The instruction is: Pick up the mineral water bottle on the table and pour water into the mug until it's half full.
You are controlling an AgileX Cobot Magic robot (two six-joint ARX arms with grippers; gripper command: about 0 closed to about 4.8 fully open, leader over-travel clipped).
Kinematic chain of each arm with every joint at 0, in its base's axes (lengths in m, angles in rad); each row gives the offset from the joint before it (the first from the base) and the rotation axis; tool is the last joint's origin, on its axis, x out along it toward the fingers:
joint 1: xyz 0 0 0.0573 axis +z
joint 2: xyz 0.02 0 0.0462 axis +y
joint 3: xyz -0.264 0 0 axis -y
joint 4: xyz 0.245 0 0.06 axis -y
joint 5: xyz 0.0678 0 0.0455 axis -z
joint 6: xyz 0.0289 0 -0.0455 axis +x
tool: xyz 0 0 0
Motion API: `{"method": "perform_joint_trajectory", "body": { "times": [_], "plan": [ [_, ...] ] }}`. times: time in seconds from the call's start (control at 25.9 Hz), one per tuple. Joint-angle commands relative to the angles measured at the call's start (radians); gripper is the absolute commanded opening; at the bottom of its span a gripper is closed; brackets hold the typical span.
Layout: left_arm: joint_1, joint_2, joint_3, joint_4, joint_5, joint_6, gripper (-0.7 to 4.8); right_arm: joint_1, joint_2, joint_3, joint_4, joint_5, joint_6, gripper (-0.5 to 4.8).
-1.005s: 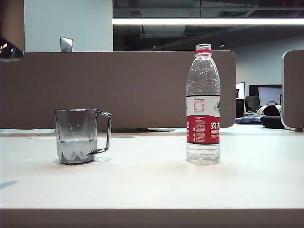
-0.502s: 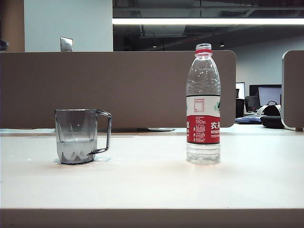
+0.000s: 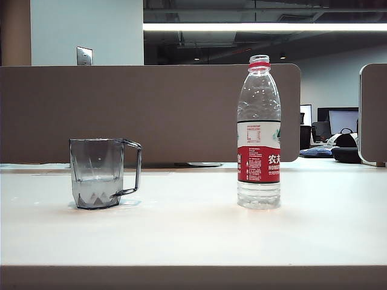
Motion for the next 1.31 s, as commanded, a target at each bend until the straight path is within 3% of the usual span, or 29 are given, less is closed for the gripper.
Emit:
{"method": "perform_joint_trajectory", "body": {
  "times": [0.04, 0.19, 0.5, 1.31],
  "plan": [
    [0.006, 0.003, 0.004, 0.013, -0.016, -0.006, -0.05, -0.082, 0.000, -0.005, 0.027, -0.012, -0.029, -0.05],
    [0.006, 0.003, 0.004, 0.013, -0.092, 0.005, -0.05, -0.158, 0.000, -0.005, 0.026, -0.012, -0.025, -0.05],
    [0.006, 0.002, 0.004, 0.009, -0.155, 0.005, -0.05, -0.180, 0.000, -0.005, 0.024, -0.011, -0.025, -0.05],
    [0.003, 0.002, 0.004, -0.022, -0.153, 0.005, -0.05, -0.180, 0.000, -0.005, 0.015, -0.011, -0.025, -0.05]
  ]
}}
